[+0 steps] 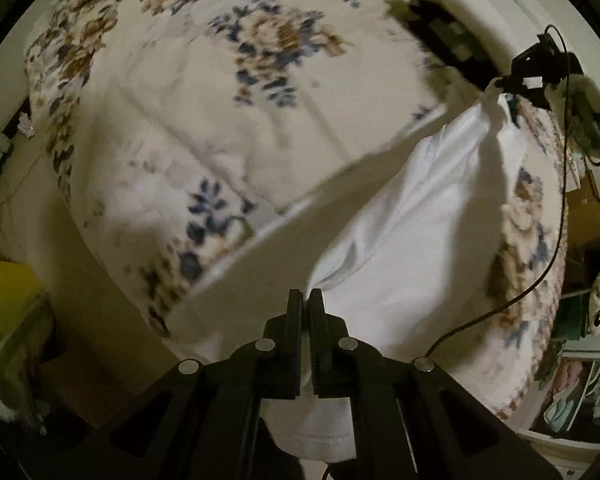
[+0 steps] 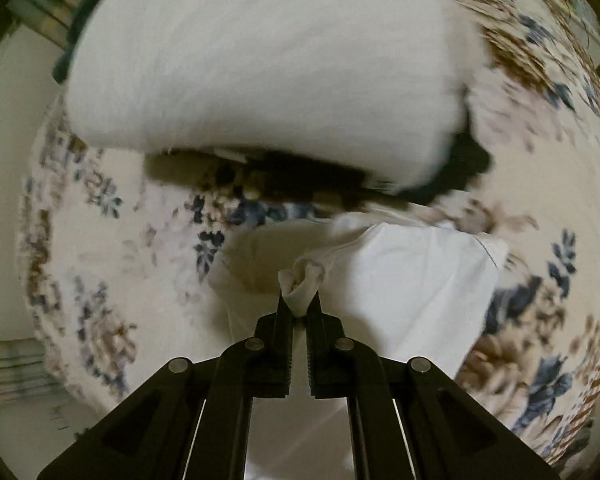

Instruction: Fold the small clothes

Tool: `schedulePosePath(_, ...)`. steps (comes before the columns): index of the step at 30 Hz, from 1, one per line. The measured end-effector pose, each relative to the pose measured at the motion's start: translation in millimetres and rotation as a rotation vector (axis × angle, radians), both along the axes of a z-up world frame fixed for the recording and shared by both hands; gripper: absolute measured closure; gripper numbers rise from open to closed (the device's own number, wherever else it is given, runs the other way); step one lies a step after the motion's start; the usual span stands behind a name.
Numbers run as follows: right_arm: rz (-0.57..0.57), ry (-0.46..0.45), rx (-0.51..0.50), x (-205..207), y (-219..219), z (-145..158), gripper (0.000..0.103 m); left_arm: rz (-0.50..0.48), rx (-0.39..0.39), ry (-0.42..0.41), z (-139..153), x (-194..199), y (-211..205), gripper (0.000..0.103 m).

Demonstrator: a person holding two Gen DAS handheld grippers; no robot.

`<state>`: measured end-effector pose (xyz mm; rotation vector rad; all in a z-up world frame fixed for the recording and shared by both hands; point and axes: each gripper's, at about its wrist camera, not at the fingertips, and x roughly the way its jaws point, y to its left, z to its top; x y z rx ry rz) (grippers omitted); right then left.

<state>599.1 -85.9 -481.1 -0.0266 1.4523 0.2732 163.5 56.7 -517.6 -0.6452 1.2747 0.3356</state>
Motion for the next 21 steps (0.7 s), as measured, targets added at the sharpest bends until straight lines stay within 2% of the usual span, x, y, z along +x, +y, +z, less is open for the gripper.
schedulePosePath(5, -0.038, 0.049, -0.097, 6, 20, -38, 0.097, -0.056, -0.067, 0.062, -48, 3, 34, 0.097)
schedulePosePath(6, -0.047, 0.063, -0.088, 6, 18, -40, 0.09, -0.056, -0.071, 0.084, -54, 0, 39, 0.098)
schedulePosePath(8, -0.062, 0.084, -0.061, 0, 9, -36, 0.069, -0.035, -0.107, 0.101, -61, -12, 52, 0.098)
schedulePosePath(9, -0.07, 0.093, -0.035, -5, 2, -32, 0.053, -0.027, -0.12, 0.109, -63, -18, 58, 0.095)
schedulePosePath(10, -0.078, 0.098, 0.002, -14, -7, -25, 0.044, -0.025, -0.122, 0.116, -63, -23, 62, 0.093)
schedulePosePath(12, -0.08, 0.096, 0.027, -33, -25, -12, 0.04, -0.018, -0.13, 0.125, -60, -32, 69, 0.08)
schedulePosePath(14, -0.088, 0.102, 0.054, -61, -49, -1, 0.035, -0.015, -0.152, 0.109, -55, -36, 72, 0.072)
schedulePosePath(15, -0.092, 0.109, 0.06, -76, -61, 3, 0.034, -0.016, -0.154, 0.103, -53, -36, 72, 0.064)
schedulePosePath(16, -0.098, 0.122, 0.081, -95, -76, 6, 0.034, -0.024, -0.152, 0.098, -51, -36, 71, 0.059)
schedulePosePath(19, -0.111, 0.193, 0.116, -156, -113, -1, 0.034, -0.089, -0.107, 0.112, -54, -24, 56, 0.057)
schedulePosePath(21, -0.134, 0.279, 0.125, -214, -133, -22, 0.034, -0.129, -0.073, 0.14, -65, -12, 47, 0.057)
